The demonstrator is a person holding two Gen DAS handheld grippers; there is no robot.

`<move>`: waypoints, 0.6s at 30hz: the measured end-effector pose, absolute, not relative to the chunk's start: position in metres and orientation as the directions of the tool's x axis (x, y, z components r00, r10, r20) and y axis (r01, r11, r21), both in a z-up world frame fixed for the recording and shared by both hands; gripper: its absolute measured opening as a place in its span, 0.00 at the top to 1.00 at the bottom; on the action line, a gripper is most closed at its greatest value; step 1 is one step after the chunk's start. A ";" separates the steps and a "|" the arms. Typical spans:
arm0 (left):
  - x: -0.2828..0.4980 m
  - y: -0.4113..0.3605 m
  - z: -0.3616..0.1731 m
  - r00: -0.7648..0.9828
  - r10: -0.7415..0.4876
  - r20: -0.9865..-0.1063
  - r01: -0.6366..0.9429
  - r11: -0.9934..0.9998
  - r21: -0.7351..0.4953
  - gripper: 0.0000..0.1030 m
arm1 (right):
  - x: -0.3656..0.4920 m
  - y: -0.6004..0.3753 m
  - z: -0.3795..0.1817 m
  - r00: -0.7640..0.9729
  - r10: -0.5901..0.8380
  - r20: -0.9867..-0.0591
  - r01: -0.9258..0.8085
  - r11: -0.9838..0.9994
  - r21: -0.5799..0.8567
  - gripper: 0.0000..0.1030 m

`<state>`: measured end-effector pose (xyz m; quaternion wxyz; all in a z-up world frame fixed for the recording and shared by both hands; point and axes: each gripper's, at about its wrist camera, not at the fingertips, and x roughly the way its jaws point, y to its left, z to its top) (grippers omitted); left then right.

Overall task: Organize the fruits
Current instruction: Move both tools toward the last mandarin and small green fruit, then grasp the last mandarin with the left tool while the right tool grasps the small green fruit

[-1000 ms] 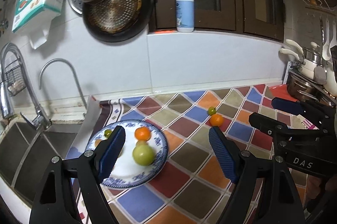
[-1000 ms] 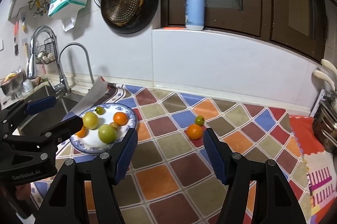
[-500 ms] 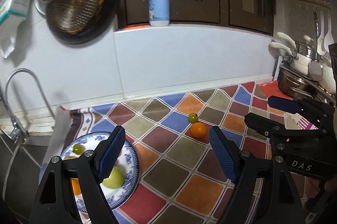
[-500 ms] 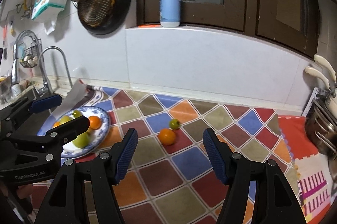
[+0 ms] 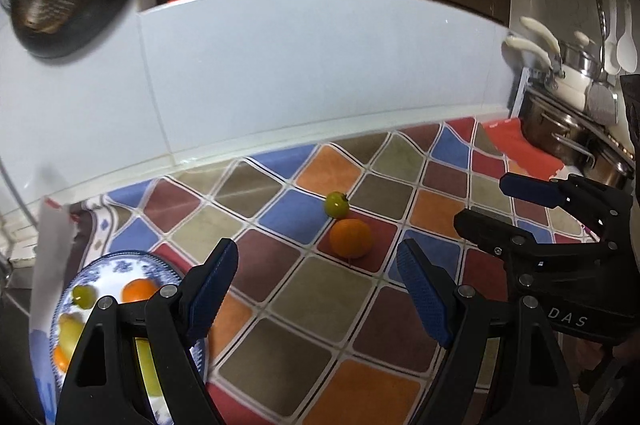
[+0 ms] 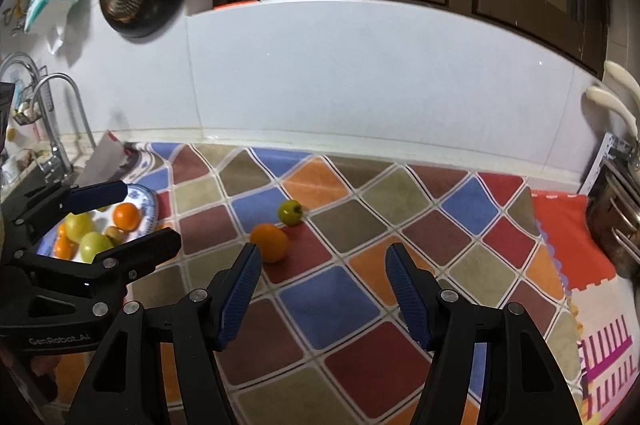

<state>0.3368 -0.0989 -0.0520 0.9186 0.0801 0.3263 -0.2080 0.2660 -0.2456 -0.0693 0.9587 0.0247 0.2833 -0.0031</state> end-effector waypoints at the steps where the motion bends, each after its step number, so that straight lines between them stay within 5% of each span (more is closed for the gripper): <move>1: 0.340 -0.101 -0.055 0.695 -0.331 -0.638 0.437 0.899 0.009 0.21 | 0.269 -0.248 -0.073 0.835 0.003 -0.550 0.026 0.999 0.046 0.37; 12: 0.379 -0.132 -0.087 0.603 -0.383 -0.700 0.500 0.865 -0.042 0.22 | 0.295 -0.270 -0.101 0.799 -0.054 -0.598 0.086 0.996 0.024 0.37; 18: 0.396 -0.141 -0.104 0.569 -0.382 -0.728 0.513 0.857 -0.049 0.33 | 0.308 -0.277 -0.117 0.779 -0.065 -0.624 0.099 0.995 0.020 0.37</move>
